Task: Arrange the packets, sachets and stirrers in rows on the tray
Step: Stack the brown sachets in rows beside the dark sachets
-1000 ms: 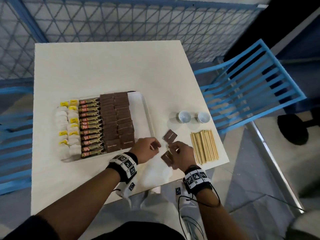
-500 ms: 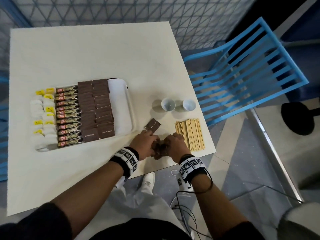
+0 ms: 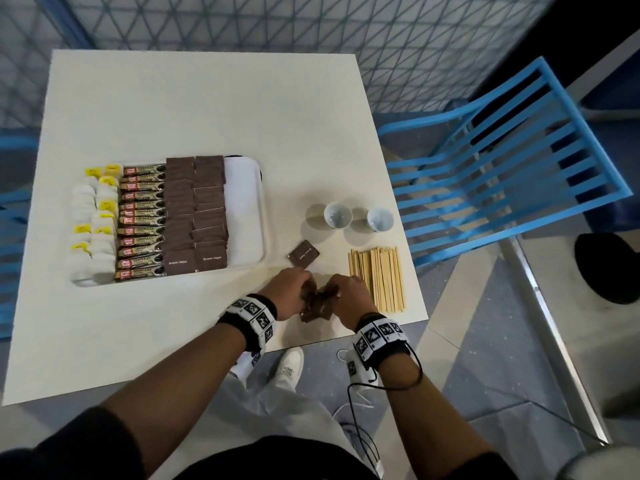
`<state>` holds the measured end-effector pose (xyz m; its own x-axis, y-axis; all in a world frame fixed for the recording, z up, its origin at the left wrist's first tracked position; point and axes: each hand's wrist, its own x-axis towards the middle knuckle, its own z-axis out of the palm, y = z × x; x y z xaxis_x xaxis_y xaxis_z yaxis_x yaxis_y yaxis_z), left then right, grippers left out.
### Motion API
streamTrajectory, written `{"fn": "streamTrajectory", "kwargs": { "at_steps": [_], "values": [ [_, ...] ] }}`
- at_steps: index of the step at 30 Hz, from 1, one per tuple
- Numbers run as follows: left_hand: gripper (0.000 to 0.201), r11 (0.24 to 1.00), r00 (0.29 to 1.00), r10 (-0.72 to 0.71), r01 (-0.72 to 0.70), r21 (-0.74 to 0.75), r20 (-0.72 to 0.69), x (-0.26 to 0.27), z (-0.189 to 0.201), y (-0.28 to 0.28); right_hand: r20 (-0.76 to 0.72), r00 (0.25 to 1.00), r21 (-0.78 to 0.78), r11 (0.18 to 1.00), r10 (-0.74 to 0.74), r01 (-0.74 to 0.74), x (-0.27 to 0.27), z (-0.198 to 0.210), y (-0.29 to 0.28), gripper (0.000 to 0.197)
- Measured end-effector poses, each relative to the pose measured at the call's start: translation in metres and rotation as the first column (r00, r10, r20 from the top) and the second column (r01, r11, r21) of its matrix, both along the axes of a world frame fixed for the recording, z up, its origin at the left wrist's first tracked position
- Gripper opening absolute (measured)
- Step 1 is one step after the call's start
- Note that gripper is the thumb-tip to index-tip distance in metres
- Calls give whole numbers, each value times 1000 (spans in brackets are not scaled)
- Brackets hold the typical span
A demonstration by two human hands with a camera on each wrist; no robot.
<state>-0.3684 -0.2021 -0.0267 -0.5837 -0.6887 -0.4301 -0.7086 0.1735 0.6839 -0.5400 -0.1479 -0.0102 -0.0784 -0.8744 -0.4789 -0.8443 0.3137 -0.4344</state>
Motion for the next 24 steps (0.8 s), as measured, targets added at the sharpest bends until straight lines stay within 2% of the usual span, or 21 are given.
{"fn": "streamTrajectory", "kwargs": {
  "at_steps": [4,7,12,14,18,21,24],
  "values": [
    [23,999,999,46,-46,-6,0,-2,-2,1,129,984,-11,992,-127,129,-10,-1,-7,16],
    [18,991,991,131,-131,-12,-12,-1,-2,1,221,959,-42,980,-180,193,-17,6,-17,17],
    [19,957,956,287,-285,51,-58,13,0,4,296,915,-84,946,-275,312,-9,8,-42,27],
    [26,915,911,400,-391,96,-97,24,3,4,293,910,-90,939,-294,332,-2,6,-54,31],
    [20,817,802,576,-562,129,-155,54,11,2,212,918,-61,933,-335,355,15,-2,-70,39],
    [9,711,691,703,-672,207,-170,77,15,-2,100,945,-63,946,-310,317,25,-6,-77,35],
    [10,598,572,802,-761,253,-173,95,14,-5,50,957,-33,957,-285,287,28,-7,-81,29]
  ]
}}
